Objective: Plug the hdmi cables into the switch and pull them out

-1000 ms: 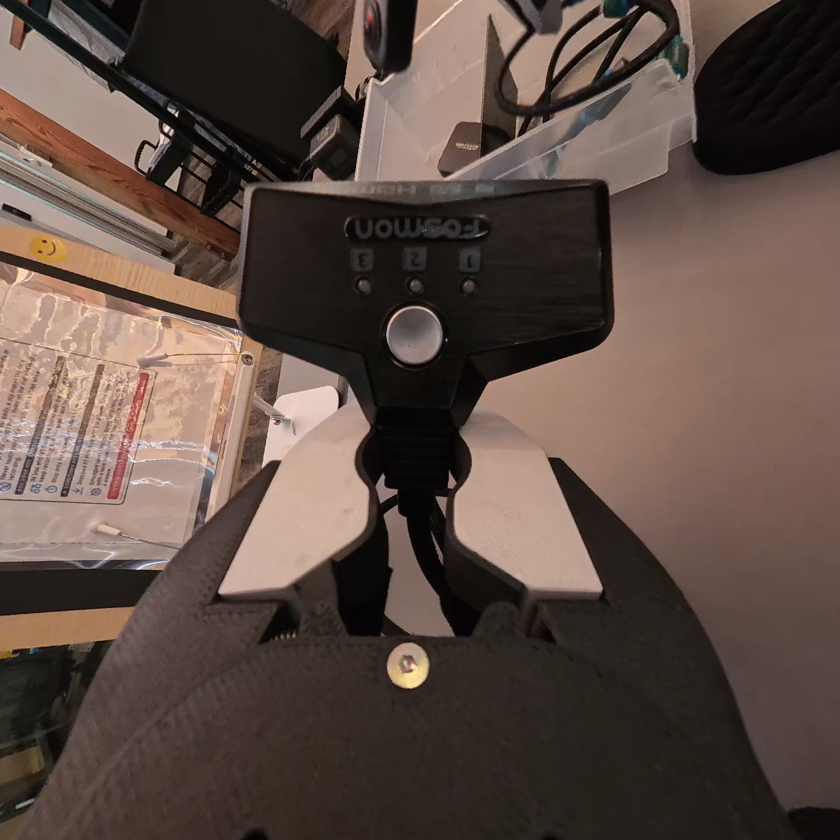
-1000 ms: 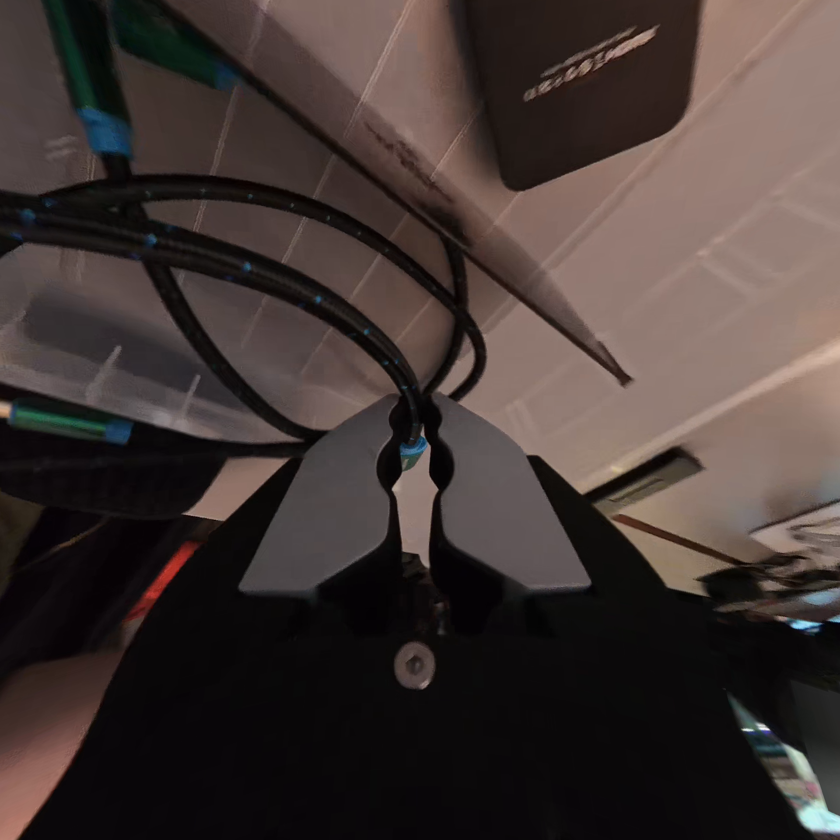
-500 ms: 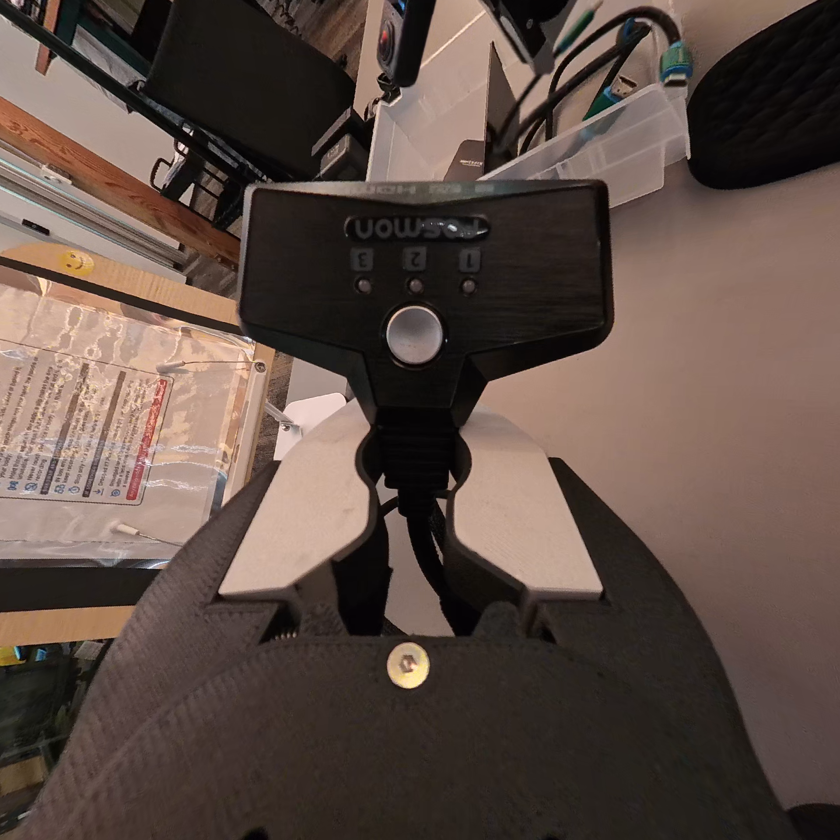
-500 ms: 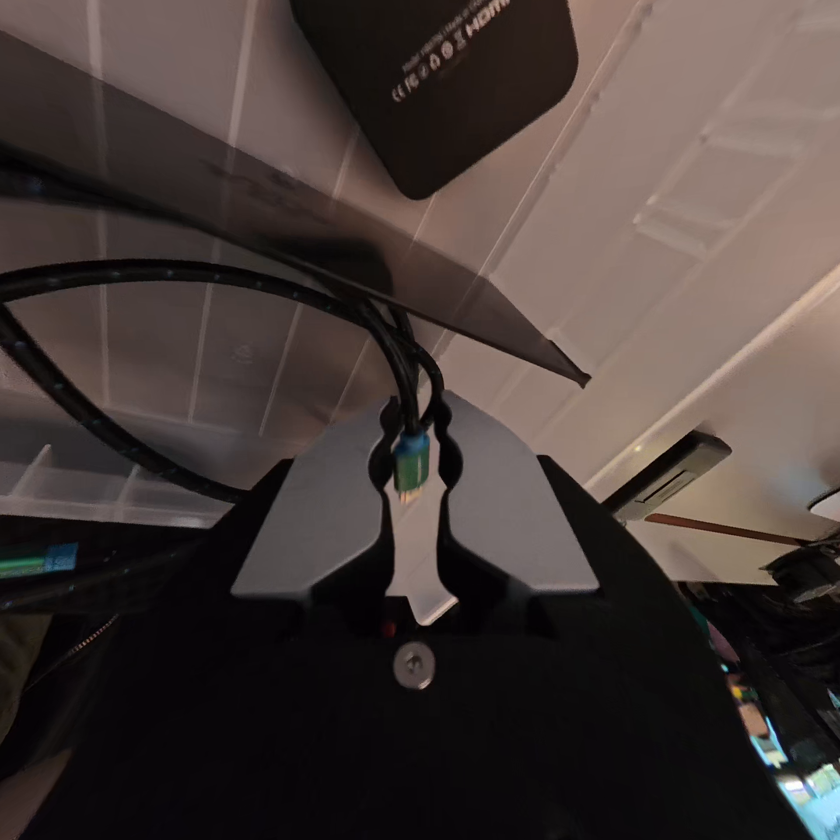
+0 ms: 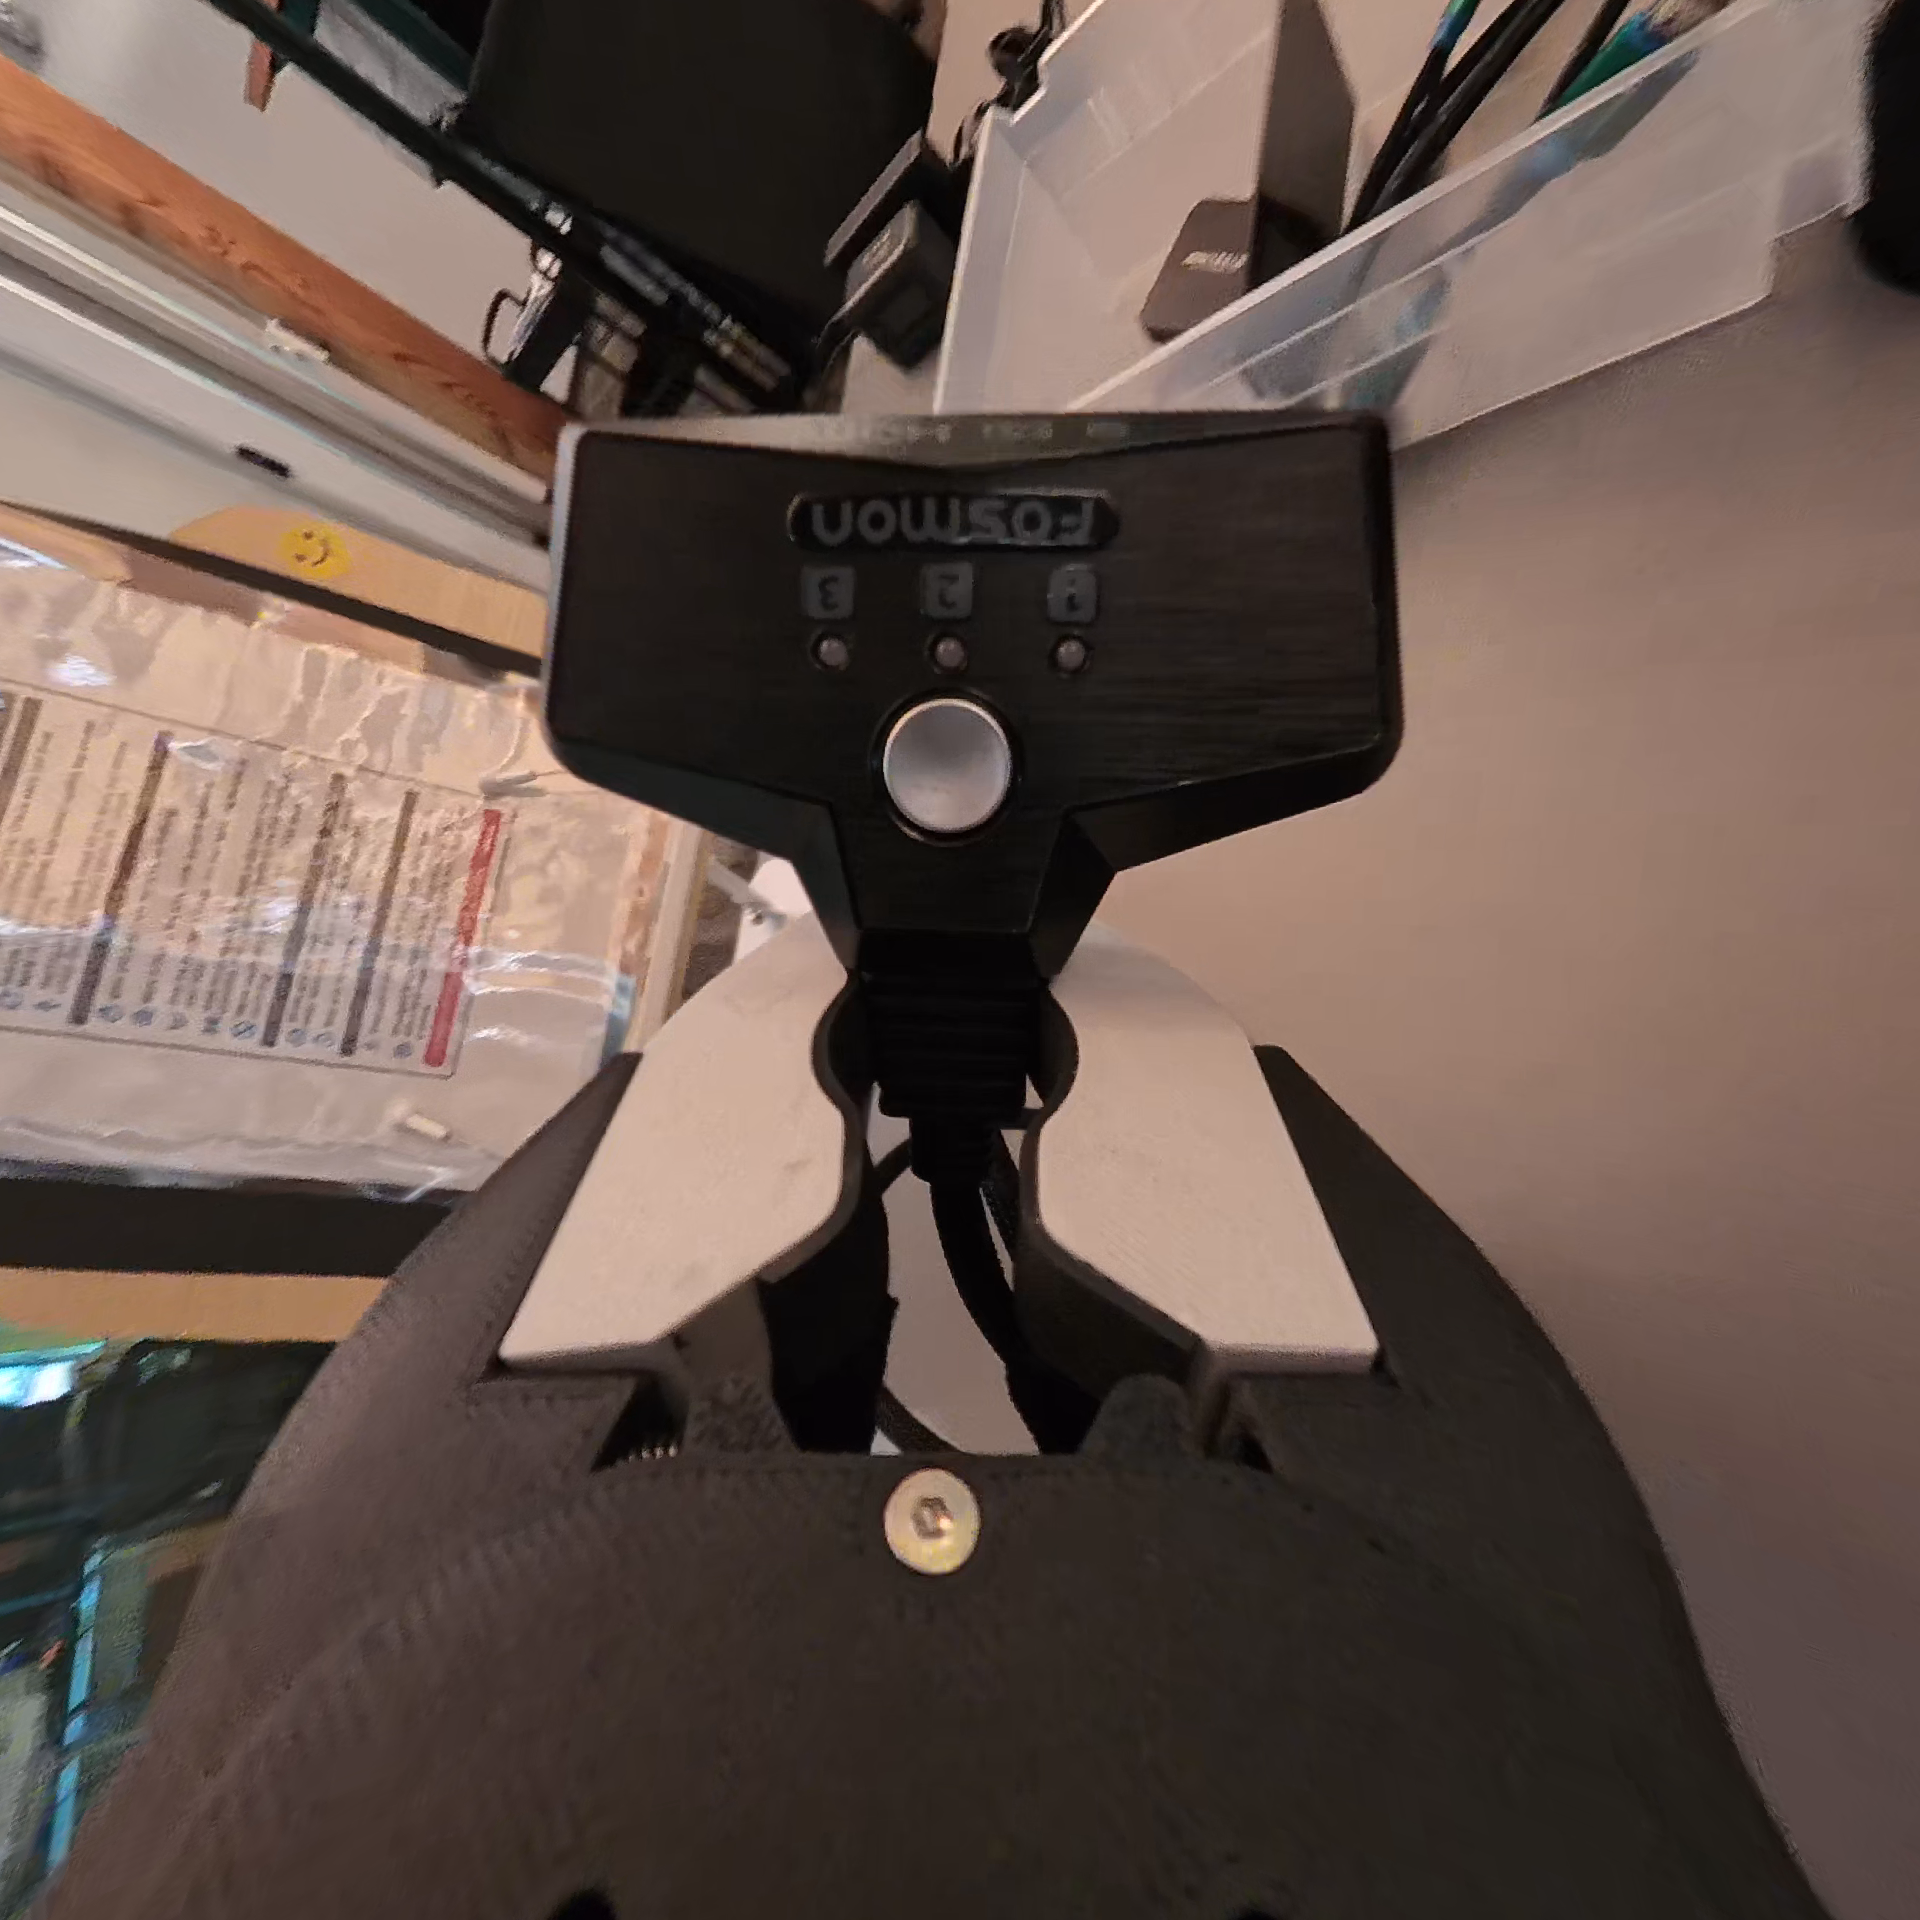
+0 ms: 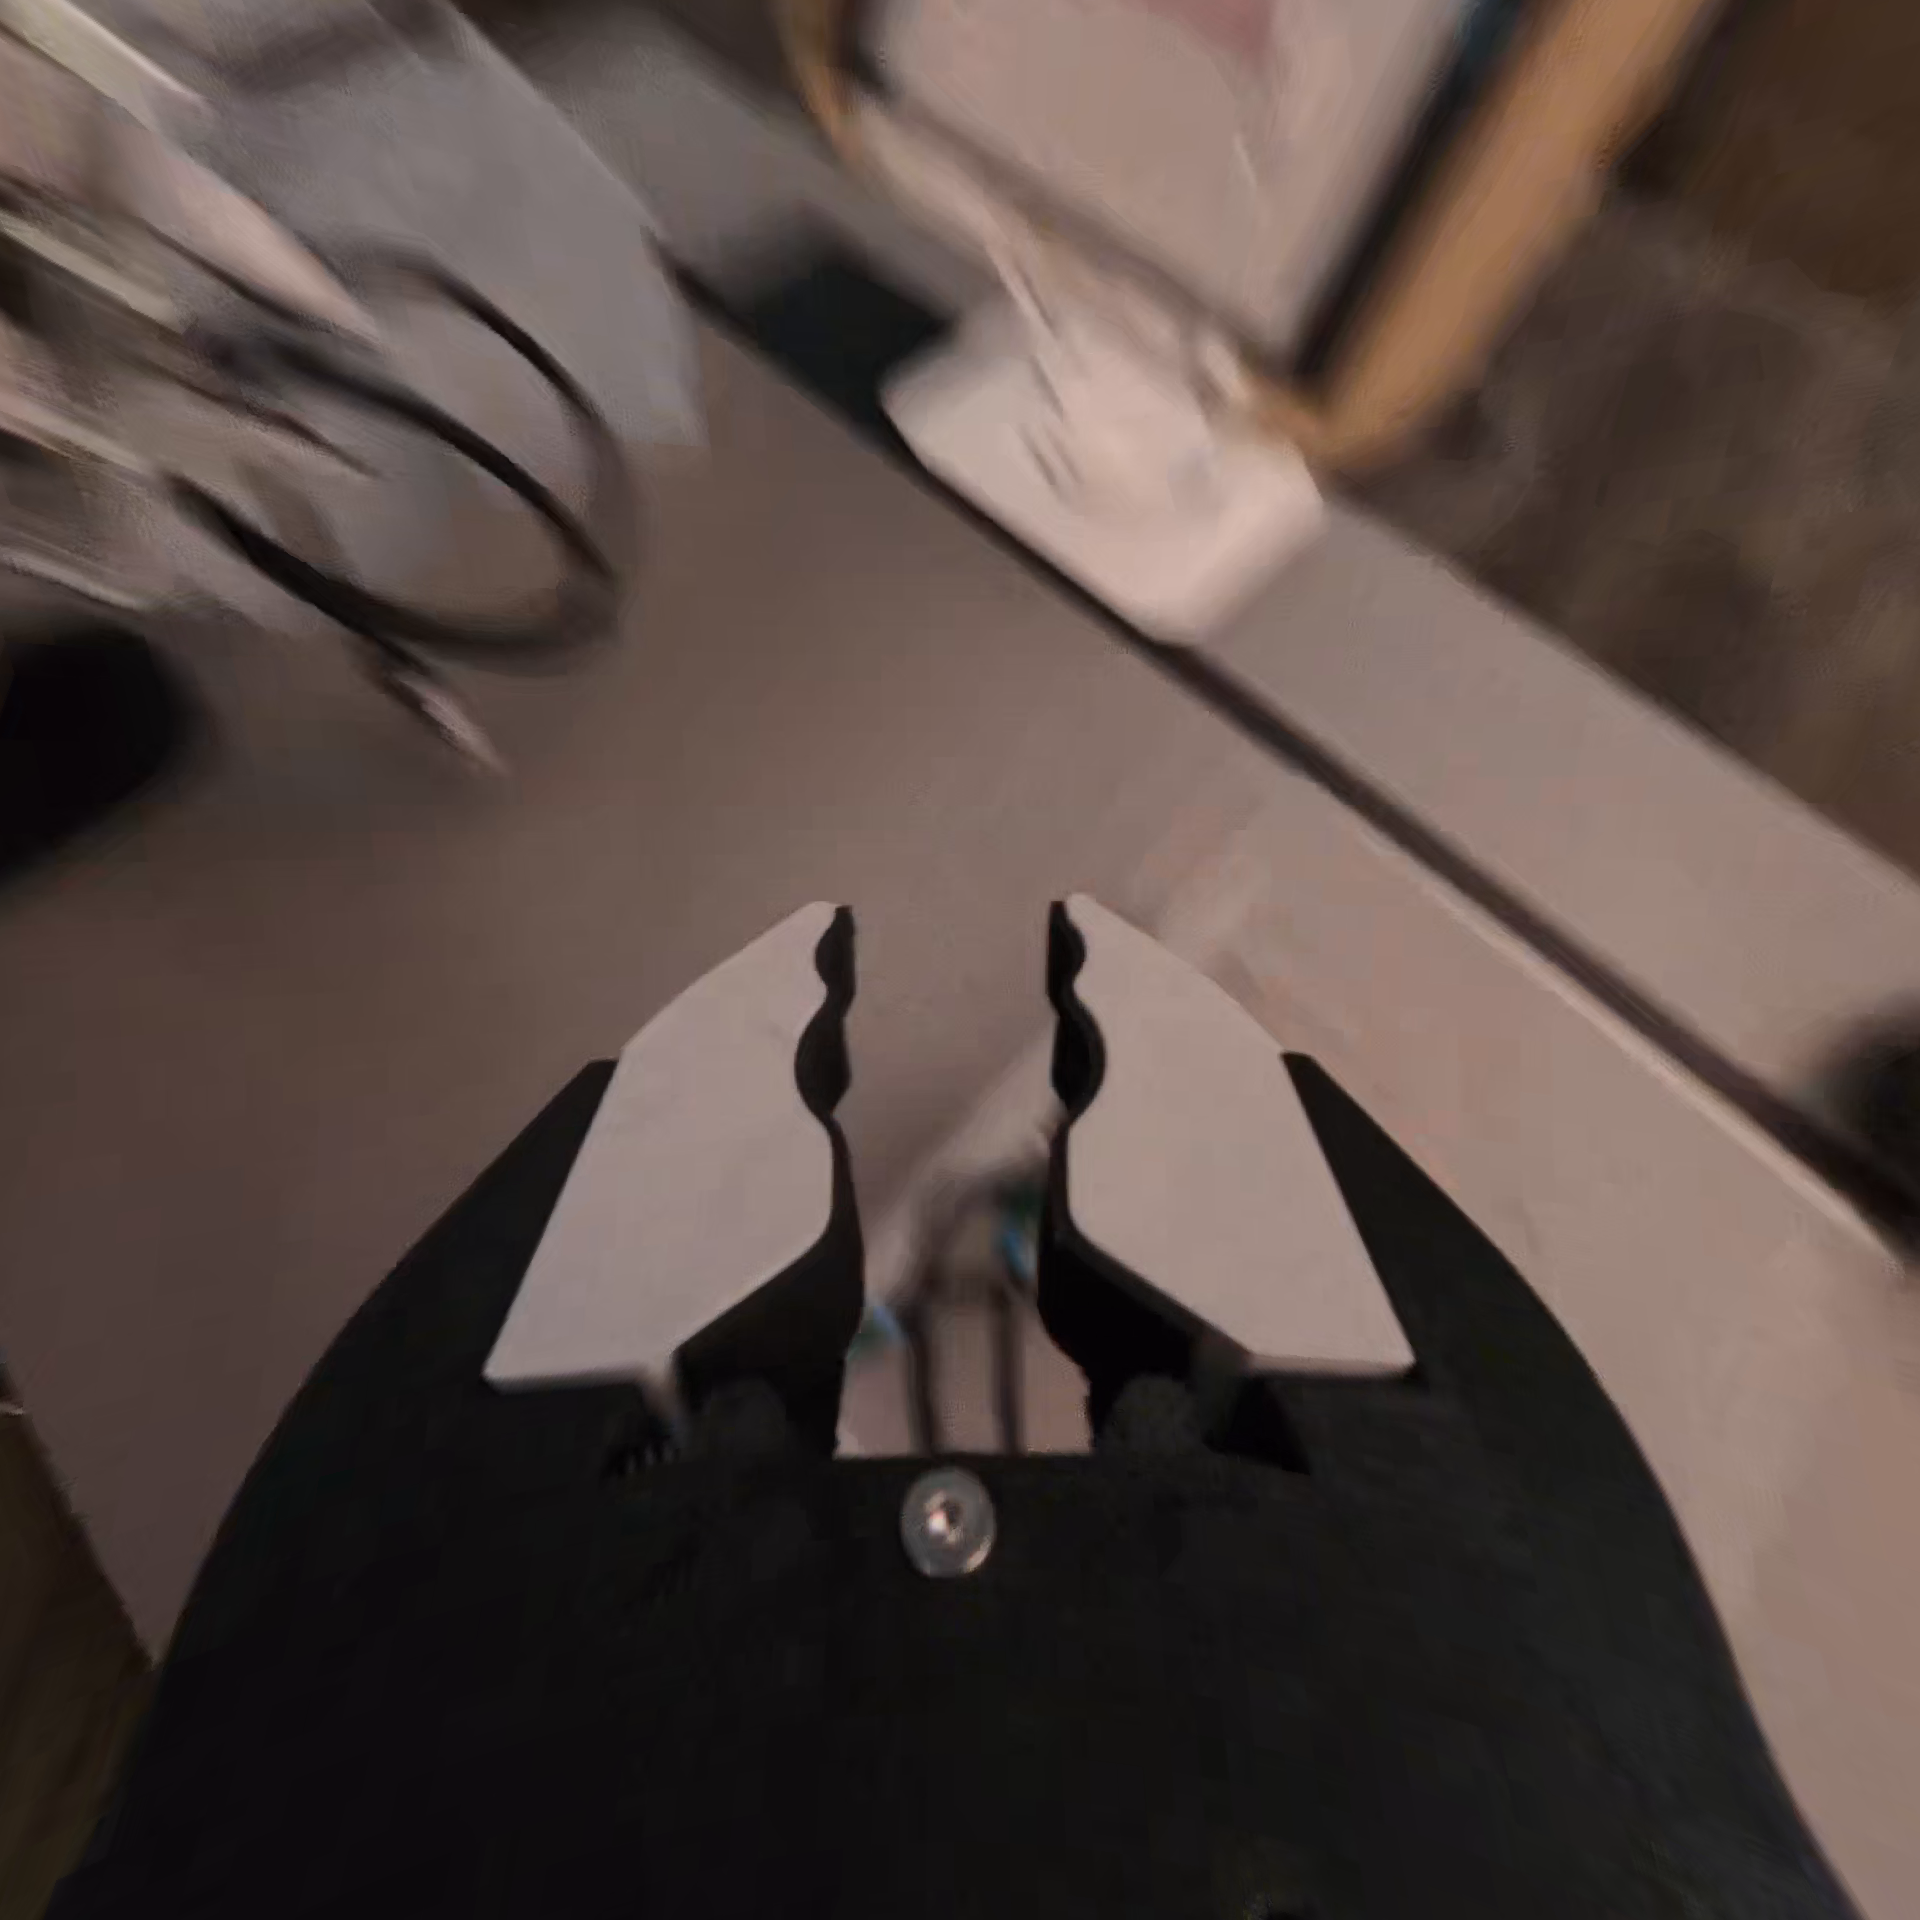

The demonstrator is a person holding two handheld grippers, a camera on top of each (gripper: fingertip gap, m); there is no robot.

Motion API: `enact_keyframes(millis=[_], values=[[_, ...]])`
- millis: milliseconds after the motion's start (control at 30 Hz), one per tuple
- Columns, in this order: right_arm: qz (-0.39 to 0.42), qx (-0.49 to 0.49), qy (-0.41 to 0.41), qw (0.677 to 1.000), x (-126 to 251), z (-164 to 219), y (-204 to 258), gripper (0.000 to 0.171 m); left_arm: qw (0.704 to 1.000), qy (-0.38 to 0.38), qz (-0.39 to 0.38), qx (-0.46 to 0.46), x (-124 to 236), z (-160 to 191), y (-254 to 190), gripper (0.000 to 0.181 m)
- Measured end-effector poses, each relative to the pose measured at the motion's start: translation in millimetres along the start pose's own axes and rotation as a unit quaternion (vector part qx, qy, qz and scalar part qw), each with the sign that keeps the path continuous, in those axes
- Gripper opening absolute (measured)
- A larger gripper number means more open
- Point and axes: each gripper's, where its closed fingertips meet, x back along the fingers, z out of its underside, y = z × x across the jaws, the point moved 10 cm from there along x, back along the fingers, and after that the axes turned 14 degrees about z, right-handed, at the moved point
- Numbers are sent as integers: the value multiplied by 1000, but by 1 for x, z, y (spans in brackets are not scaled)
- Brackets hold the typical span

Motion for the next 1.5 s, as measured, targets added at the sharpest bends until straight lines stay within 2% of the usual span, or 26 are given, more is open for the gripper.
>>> enact_keyframes(millis=[67, 133, 200, 300, 333, 433, 533, 600, 667, 700, 867, 967, 1067, 1233, 1300, 1500], values=[[-100, -30, -128, 986, 3, -21, 38, 50, 1000, 19, -17, -7, -4, -1, -1, 26], [-169, -65, -200, 963, -4, -37, 68, 56, 999, 34, -29, -14, -8, -2, -3, 25], [-215, -93, -181, 955, -24, -49, 90, 58, 998, 44, -35, -21, -11, -3, -4, 25], [-230, -94, -93, 964, -63, -54, 109, 62, 997, 54, -40, -27, -13, -3, -5, 26], [-246, -100, -74, 961, -73, -55, 113, 57, 997, 58, -42, -31, -14, -3, -6, 26], [-331, -125, -38, 934, -90, -55, 119, 24, 994, 72, -65, -44, -19, -2, -7, 26], [-342, -117, -61, 930, -88, -55, 106, 23, 990, 30, -120, -72, -20, -3, -10, 29], [-315, -128, -101, 935, -75, -55, 87, 22, 989, 11, -133, -56, -17, -8, -8, 46], [-277, -139, -151, 939, -53, -54, 58, 22, 994, -10, -111, -9, -10, -12, -5, 72], [-261, -147, -173, 938, -39, -52, 42, 22, 995, -25, -96, 14, -5, -14, -3, 79], [-129, -179, -299, 929, 47, -24, -33, 22, 993, -97, -53, 50, 18, -18, -2, 76], [-21, -185, -307, 933, 84, 0, -60, 23, 993, -95, -45, 49, 23, -19, -4, 75], [55, -202, -258, 943, 82, 23, -85, 22, 993, -99, -46, 45, 24, -21, -6, 72], [36, -236, -221, 946, 39, 42, -112, 23, 994, -89, -41, 43, 19, -22, -8, 70], [26, -207, -233, 950, 31, 36, -110, 23, 995, -85, -41, 38, 17, -22, -10, 68], [117, -103, -332, 930, 51, 13, -89, 23, 996, -80, -38, 32, 14, -22, -11, 67]])
